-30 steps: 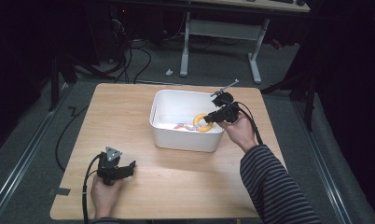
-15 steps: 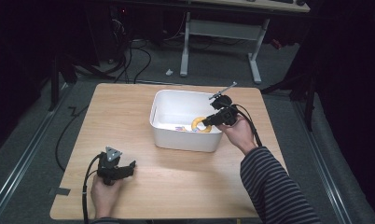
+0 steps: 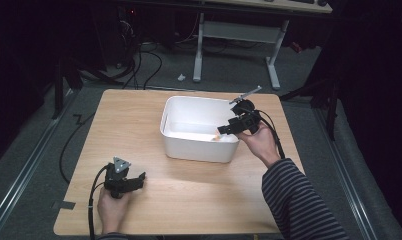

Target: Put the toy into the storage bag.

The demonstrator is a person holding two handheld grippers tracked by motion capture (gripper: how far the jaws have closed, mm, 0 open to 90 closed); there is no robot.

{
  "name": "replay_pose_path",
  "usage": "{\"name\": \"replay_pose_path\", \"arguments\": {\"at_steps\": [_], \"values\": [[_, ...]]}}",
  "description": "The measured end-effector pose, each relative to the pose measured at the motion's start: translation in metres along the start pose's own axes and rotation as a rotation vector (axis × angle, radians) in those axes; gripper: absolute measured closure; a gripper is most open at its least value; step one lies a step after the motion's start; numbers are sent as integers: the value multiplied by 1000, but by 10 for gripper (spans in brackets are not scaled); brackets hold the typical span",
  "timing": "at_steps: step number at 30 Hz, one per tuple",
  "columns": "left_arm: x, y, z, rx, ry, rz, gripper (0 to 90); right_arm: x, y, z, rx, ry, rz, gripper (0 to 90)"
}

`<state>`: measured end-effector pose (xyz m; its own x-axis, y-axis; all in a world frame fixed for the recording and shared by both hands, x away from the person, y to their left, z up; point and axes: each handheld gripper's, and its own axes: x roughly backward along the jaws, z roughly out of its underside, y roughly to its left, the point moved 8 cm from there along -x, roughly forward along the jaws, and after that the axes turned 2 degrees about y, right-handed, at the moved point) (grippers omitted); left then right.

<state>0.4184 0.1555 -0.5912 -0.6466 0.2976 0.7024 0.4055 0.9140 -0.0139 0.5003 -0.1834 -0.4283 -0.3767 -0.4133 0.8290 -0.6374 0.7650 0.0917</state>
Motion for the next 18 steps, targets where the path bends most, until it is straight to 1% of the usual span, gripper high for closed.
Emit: {"name": "replay_pose_path", "arguments": {"at_steps": [6,18], "values": [[0,0,0,0,0,0,209,17,-10,5,-24,-53,13,423],[0,0,0,1,0,1,210,49,-28,21,-48,-112,41,428]]}}
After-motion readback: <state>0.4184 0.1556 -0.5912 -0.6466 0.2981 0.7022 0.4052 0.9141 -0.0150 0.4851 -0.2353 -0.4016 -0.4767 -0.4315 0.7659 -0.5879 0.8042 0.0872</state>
